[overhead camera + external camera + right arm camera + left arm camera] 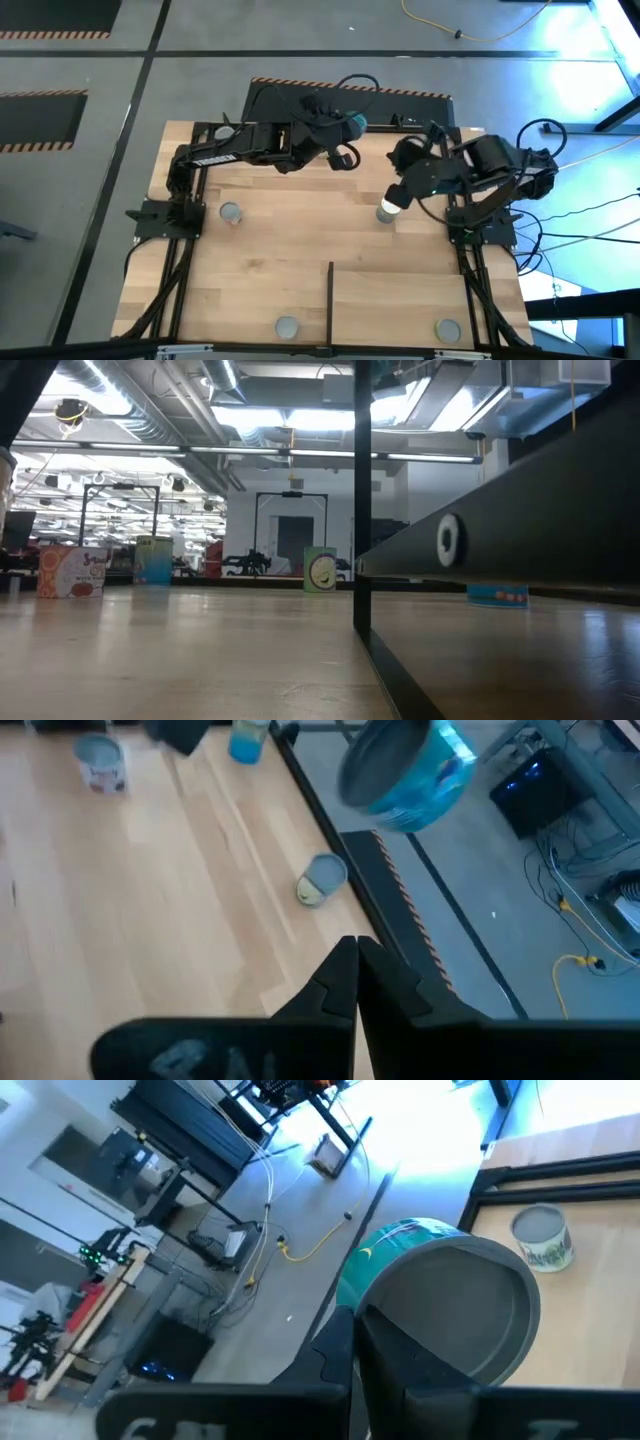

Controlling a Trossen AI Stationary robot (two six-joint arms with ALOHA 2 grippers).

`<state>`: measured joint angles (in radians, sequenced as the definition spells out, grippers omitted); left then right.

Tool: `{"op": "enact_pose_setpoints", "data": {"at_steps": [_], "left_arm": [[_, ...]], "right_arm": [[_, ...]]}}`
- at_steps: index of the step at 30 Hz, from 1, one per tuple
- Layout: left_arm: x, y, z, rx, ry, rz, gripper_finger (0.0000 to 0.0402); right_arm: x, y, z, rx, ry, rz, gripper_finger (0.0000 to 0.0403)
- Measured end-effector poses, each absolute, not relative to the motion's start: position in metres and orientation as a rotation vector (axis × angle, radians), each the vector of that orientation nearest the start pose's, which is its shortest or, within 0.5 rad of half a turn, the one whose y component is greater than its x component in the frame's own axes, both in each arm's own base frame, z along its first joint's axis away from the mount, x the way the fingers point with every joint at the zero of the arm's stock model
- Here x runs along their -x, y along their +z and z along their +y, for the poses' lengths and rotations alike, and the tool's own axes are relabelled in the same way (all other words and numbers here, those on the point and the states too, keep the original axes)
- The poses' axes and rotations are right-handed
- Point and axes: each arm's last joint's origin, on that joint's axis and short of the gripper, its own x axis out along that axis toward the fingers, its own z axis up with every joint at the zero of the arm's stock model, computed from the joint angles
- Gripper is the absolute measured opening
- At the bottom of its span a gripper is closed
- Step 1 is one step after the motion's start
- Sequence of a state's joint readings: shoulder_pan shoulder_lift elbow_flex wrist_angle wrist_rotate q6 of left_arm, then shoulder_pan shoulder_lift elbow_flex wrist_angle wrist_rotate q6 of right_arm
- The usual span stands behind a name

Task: Pick and place cans onto a shelf
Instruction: Put the canned tuna on the shelf

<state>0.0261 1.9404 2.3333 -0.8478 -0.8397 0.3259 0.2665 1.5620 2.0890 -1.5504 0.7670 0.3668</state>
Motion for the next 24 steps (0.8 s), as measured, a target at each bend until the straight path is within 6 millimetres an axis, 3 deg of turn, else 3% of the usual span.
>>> {"op": "enact_pose_setpoints", "data": {"at_steps": [7,24], "left_arm": [[-0.397,0.46,0.03,-0.5,0.712,0.574,0.0],[-0.396,0.461,0.032,-0.511,0.785,0.576,0.0]], "right_arm": [[-0.256,0.454,0.048,0.232,-0.597,0.789,0.0015],[-0.268,0.466,0.048,0.328,-0.7,0.616,0.0093]]}}
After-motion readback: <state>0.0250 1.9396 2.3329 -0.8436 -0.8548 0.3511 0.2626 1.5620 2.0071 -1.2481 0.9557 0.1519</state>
